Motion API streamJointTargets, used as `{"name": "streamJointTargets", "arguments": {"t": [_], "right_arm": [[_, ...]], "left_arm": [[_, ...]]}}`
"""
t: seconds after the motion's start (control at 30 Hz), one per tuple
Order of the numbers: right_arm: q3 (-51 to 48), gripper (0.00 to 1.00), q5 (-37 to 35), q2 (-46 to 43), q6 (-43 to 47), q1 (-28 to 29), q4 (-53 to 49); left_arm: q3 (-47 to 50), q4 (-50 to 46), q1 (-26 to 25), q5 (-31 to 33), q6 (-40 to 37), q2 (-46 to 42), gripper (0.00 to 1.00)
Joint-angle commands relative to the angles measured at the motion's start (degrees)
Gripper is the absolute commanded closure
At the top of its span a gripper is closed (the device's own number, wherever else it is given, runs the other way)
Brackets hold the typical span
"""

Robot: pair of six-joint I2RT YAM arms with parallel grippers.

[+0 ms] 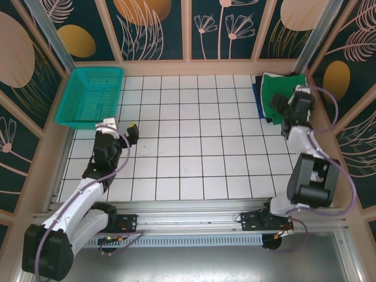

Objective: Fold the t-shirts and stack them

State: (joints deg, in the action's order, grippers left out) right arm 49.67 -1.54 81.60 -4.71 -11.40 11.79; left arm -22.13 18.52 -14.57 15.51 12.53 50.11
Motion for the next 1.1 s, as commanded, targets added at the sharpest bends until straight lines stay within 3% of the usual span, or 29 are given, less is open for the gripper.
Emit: {"name": "streamJointTargets", "arguments": {"t": [0.0, 0.13, 0.27, 0.4, 0.53, 0.6, 0.67, 0.73, 0.87, 0.93, 1.07], "right_arm": [[-12.3, 0.01, 0.4, -7.7, -0.3, 2.0, 12.4], [-30.7, 0.01, 0.3, -17.5, 3.6, 6.4, 29.8], [-39.6, 0.01, 4.0, -21.1, 1.7, 7.5, 40.3], [-39.0, 0.01, 1.6, -14.1, 1.5, 7.7, 40.2], [-36.0, 0.01, 1.6, -7.2, 1.6, 7.7, 41.4], [-34.8, 0.01, 2.7, -4.2, 1.0, 7.7, 44.0], [-34.2, 0.01, 5.0, -1.6, 1.0, 7.7, 48.2], [-32.8, 0.01, 6.5, 0.4, 2.3, 7.8, 48.7], [-35.7, 0.01, 3.3, 5.7, 3.1, 8.7, 58.3], [-39.1, 0.01, -5.6, 7.9, 2.9, 11.0, 68.0], [-38.9, 0.01, -8.6, 7.8, 1.4, 10.8, 66.8]], "left_arm": [[4.1, 10.2, 0.2, 10.4, -5.2, 0.8, 0.01], [5.9, 18.1, 0.4, 7.9, -5.8, 8.4, 0.02], [2.3, 21.5, 0.4, 6.5, -8.8, 17.1, 0.01], [3.1, 34.6, 3.7, 1.1, -9.4, 27.5, 0.01], [-5.6, 24.8, 7.5, -4.4, -8.0, 35.4, 0.01], [-6.0, 24.7, 8.6, -6.3, -9.5, 36.1, 0.01], [-0.1, 35.9, 9.1, -6.4, -13.0, 33.8, 0.01], [4.5, 43.6, 13.0, -7.8, -9.3, 33.1, 0.01], [6.0, 48.0, 15.6, -11.9, -7.6, 35.4, 0.01], [7.8, 52.8, 15.6, -12.4, -7.8, 37.0, 0.01], [8.5, 54.3, 15.7, -12.7, -7.9, 37.0, 0.01]]}}
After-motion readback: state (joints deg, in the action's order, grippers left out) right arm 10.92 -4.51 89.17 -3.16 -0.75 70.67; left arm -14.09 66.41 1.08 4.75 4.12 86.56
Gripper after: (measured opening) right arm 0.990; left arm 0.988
